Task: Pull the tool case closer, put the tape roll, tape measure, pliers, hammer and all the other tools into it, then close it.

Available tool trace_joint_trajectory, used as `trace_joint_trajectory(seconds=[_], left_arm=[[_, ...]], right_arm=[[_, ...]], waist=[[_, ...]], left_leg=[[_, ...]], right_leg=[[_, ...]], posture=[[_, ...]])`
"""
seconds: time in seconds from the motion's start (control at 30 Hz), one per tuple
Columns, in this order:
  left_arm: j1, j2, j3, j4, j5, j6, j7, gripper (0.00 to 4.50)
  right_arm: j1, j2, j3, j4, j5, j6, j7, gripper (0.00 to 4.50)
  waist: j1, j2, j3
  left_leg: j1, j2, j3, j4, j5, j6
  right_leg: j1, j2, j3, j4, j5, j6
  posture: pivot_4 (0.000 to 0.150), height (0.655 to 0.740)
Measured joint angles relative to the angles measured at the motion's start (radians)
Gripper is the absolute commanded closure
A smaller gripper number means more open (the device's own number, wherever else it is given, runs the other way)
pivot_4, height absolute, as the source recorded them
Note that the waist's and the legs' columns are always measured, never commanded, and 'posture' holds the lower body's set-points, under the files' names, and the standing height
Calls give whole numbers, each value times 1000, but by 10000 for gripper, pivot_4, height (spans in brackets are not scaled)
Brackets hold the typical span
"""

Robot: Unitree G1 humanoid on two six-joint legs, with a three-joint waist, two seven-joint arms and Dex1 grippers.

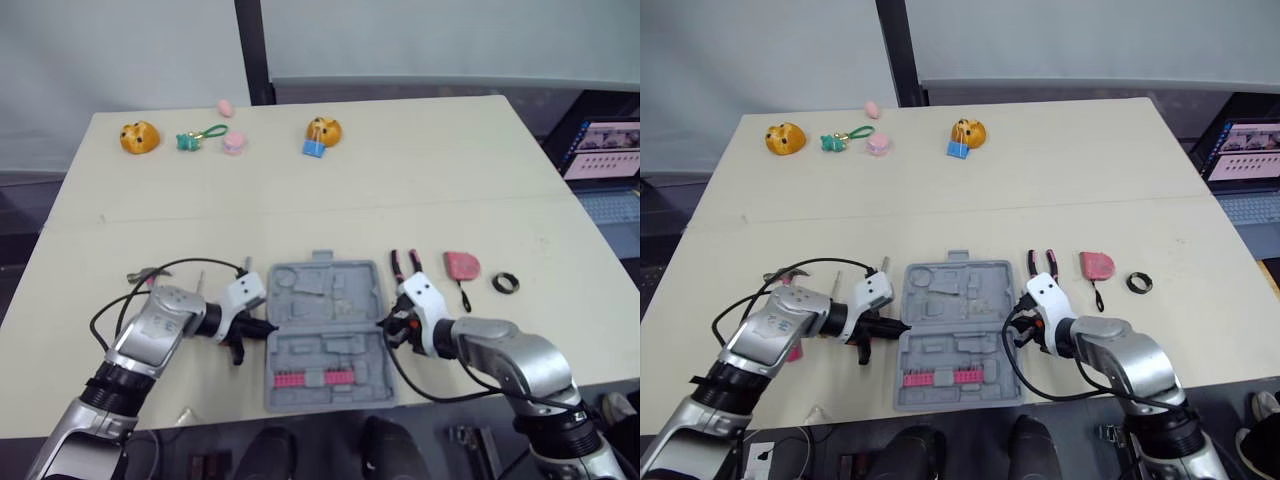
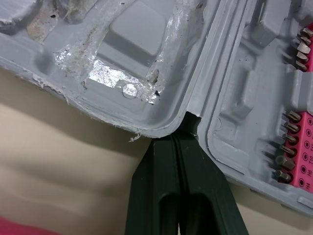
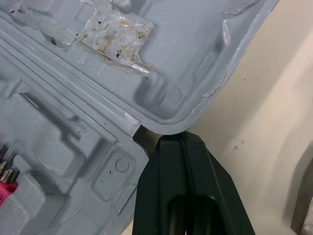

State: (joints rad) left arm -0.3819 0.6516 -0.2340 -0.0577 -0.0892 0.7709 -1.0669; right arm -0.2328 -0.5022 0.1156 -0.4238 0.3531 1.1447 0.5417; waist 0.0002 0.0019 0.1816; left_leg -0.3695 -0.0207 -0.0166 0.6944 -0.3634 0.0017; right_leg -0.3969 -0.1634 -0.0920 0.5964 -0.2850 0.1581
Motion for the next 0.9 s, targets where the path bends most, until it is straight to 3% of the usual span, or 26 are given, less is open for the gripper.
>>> trace_joint_trajectory(seconds=[0.9], left_arm=[[94,72,-13,-149,-86,89,7,44548]], right_arm=[[140,2,-39,-152,44,83,-33,45000]], waist=[[3,0,0]], left_leg=[[0,0,0,0,0,0]], right_leg=[[0,0,1,0,0,0]], posture=[[1500,7400]])
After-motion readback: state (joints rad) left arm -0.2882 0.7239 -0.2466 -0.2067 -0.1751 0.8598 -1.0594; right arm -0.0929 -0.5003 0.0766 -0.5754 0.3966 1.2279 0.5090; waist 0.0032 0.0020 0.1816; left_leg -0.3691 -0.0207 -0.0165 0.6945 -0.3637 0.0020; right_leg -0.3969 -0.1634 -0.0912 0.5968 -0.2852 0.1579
